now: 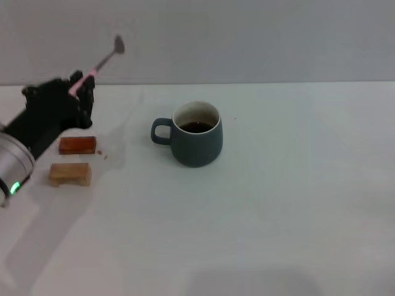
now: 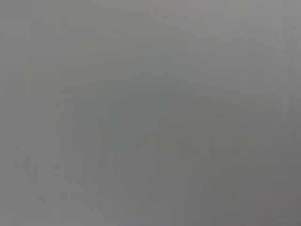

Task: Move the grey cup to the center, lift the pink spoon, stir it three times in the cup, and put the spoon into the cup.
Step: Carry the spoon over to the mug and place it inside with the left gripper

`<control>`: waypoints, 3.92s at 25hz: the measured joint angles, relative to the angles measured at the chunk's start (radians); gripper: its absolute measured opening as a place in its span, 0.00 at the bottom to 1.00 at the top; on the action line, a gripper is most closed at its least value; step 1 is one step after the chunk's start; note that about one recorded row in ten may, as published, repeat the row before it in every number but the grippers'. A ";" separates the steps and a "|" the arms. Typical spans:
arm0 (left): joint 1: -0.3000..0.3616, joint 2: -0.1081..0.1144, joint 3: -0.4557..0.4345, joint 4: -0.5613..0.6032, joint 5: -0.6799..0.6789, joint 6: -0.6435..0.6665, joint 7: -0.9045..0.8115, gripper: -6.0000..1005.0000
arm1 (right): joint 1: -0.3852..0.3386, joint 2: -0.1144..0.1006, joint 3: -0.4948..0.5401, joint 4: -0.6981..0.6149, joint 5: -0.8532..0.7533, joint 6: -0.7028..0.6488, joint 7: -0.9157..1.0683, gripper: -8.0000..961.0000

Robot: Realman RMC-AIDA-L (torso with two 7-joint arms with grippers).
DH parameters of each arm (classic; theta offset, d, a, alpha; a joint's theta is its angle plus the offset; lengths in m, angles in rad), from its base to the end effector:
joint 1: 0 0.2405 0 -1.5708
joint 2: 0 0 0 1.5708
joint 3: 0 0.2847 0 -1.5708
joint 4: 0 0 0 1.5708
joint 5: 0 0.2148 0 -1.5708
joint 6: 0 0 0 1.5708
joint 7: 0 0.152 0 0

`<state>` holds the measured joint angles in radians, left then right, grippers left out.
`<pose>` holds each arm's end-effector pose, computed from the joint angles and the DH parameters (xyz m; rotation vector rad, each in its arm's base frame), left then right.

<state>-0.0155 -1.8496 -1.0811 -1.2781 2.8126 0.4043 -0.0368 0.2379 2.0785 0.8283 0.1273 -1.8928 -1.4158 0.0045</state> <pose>-0.2736 0.3273 0.0044 -1.8831 -0.4494 -0.6029 0.4261 0.2611 0.0361 -1.1182 0.5038 0.5323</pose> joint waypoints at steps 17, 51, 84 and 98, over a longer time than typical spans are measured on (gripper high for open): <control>0.041 0.053 -0.048 -0.534 0.065 -0.666 0.223 0.15 | -0.002 0.002 0.000 0.007 0.000 -0.001 0.001 0.01; -0.298 -0.207 -0.484 -0.332 -0.466 -1.411 1.085 0.15 | -0.066 0.004 0.011 0.026 0.009 -0.044 0.002 0.01; -0.502 -0.212 -0.472 -0.033 -0.428 -1.343 1.120 0.16 | -0.065 0.001 0.006 0.028 0.009 -0.057 0.002 0.01; -0.425 -0.213 -0.526 -0.118 -0.380 -1.373 1.114 0.18 | -0.063 0.001 0.003 0.029 0.002 -0.059 0.002 0.01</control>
<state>-0.4410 -2.0622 -1.6076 -1.3959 2.4324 -0.9682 1.0774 0.1751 2.0800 0.8309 0.1566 -1.8905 -1.4744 0.0061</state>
